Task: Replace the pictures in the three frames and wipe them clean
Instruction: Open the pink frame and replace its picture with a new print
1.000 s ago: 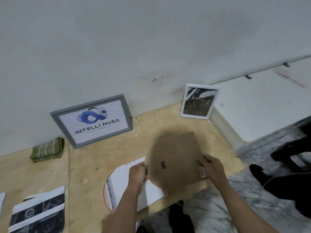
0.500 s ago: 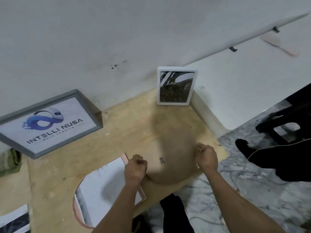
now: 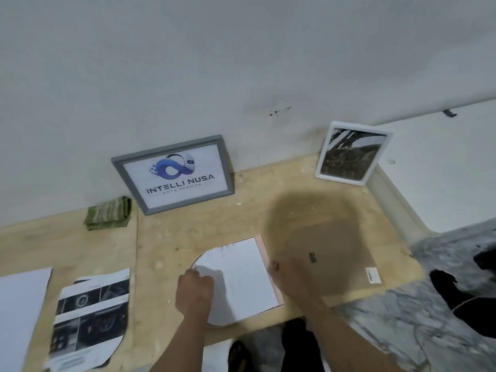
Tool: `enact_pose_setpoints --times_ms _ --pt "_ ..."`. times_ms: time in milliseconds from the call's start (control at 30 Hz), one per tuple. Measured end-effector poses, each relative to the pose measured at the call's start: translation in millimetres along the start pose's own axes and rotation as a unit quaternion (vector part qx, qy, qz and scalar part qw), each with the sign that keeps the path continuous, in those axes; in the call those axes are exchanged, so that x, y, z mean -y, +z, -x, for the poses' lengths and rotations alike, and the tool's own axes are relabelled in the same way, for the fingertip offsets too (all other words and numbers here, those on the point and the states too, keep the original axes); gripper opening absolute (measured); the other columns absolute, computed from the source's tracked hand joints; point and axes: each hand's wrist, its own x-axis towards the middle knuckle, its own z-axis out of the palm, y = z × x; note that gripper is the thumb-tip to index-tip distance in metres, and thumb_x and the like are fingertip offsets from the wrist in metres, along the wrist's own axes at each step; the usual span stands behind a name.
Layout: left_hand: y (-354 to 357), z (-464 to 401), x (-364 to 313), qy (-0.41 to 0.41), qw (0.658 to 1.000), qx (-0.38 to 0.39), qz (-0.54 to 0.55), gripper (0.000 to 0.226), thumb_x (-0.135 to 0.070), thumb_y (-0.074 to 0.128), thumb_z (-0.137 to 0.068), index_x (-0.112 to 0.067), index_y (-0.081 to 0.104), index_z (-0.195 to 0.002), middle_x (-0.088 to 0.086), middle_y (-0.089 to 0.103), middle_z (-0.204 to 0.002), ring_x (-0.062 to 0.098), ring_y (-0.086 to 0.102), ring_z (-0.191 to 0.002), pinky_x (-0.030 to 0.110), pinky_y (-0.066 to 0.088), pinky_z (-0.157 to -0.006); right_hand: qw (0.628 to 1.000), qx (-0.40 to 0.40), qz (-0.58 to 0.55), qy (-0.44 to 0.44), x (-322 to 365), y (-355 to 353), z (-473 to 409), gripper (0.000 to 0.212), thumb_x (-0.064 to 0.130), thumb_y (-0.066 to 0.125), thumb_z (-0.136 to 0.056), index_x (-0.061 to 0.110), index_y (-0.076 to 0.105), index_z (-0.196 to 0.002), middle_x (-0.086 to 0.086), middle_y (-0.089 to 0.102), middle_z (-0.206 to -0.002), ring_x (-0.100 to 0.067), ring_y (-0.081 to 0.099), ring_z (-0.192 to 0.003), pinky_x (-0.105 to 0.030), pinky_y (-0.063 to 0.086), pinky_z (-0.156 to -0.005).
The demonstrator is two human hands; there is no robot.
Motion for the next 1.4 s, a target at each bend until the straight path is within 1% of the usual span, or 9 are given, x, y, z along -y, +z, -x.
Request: enact_pose_setpoints --times_ms 267,467,600,767,900,1000,1233,1333,1400 --pt "-7 -9 42 0.008 0.998 0.049 -0.025 0.03 -0.03 0.051 -0.094 -0.01 0.065 -0.113 0.011 0.067 -0.114 0.033 0.064 -0.108 0.037 0.051 -0.083 0.994 -0.064 0.071 0.061 18 62 6 0.028 0.017 0.05 -0.087 0.011 0.05 -0.114 -0.004 0.054 -0.111 -0.021 0.057 -0.098 -0.028 0.045 -0.072" --pt "-10 -13 49 -0.052 0.991 0.036 0.118 0.012 -0.025 0.059 -0.088 -0.015 0.063 -0.084 0.011 0.069 -0.096 0.034 0.063 -0.093 0.033 0.046 -0.076 0.97 -0.101 -0.167 0.148 16 53 0 0.013 0.01 0.052 -0.086 0.013 0.052 -0.073 -0.003 0.053 -0.073 -0.021 0.055 -0.067 -0.03 0.043 -0.06" --pt "-14 -12 50 -0.07 0.97 0.038 0.229 0.02 -0.013 0.069 -0.084 -0.017 0.063 -0.065 0.002 0.063 -0.068 0.03 0.058 -0.076 0.033 0.047 -0.073 0.928 0.011 -0.311 0.207 8 27 -4 0.01 0.013 0.057 -0.09 0.009 0.06 -0.099 -0.011 0.066 -0.098 -0.026 0.065 -0.089 -0.039 0.056 -0.075" --pt "-5 -10 56 -0.068 0.954 0.06 0.285 0.01 -0.023 0.074 -0.082 -0.017 0.069 -0.076 0.009 0.074 -0.086 0.034 0.069 -0.091 0.042 0.054 -0.084 0.94 0.076 -0.266 0.2 -4 -8 -20 0.033 0.017 0.059 -0.091 -0.001 0.056 -0.119 -0.015 0.067 -0.111 -0.031 0.062 -0.104 -0.047 0.051 -0.095" --pt "-9 -2 51 -0.088 0.925 0.07 0.363 0.011 -0.022 0.074 -0.08 -0.013 0.077 -0.083 0.011 0.075 -0.085 0.028 0.064 -0.074 0.041 0.055 -0.076 0.942 0.093 -0.273 0.172 23 -38 -14 0.006 0.002 0.052 -0.096 -0.001 0.058 -0.094 -0.014 0.065 -0.092 -0.022 0.062 -0.078 -0.022 0.054 -0.051" --pt "-24 -4 44 -0.102 0.887 0.075 0.444 0.009 -0.004 0.067 -0.086 -0.001 0.076 -0.087 0.014 0.073 -0.084 0.026 0.06 -0.071 0.03 0.05 -0.063 0.956 0.12 -0.238 0.123 45 -52 -28 0.009 0.004 0.055 -0.095 -0.001 0.059 -0.101 -0.013 0.063 -0.099 -0.017 0.06 -0.077 -0.022 0.05 -0.063" --pt "-73 -26 76 -0.123 0.852 0.014 0.508 0.008 -0.002 0.066 -0.089 -0.003 0.073 -0.086 0.014 0.074 -0.096 0.029 0.065 -0.088 0.033 0.052 -0.068 0.968 0.143 -0.197 0.059 124 -21 -54 0.012 0.016 0.069 -0.087 0.005 0.068 -0.093 -0.014 0.071 -0.103 -0.032 0.065 -0.096 -0.042 0.055 -0.087" --pt "-115 -39 113 -0.142 0.827 -0.028 0.543 0.01 -0.002 0.065 -0.09 -0.004 0.07 -0.081 0.01 0.067 -0.083 0.023 0.059 -0.073 0.03 0.048 -0.064 0.976 0.135 -0.172 0.018 187 17 -54 0.008 0.008 0.073 -0.081 0.005 0.071 -0.089 -0.012 0.074 -0.091 -0.028 0.067 -0.082 -0.035 0.059 -0.068" --pt "-138 -50 138 -0.154 0.813 -0.064 0.558 0.013 -0.002 0.066 -0.089 -0.007 0.07 -0.078 0.007 0.066 -0.08 0.021 0.058 -0.072 0.031 0.047 -0.071 0.979 0.136 -0.149 -0.01 224 47 -55 0.002 0.004 0.072 -0.079 0.005 0.071 -0.078 -0.011 0.071 -0.083 -0.026 0.063 -0.077 -0.04 0.056 -0.075"
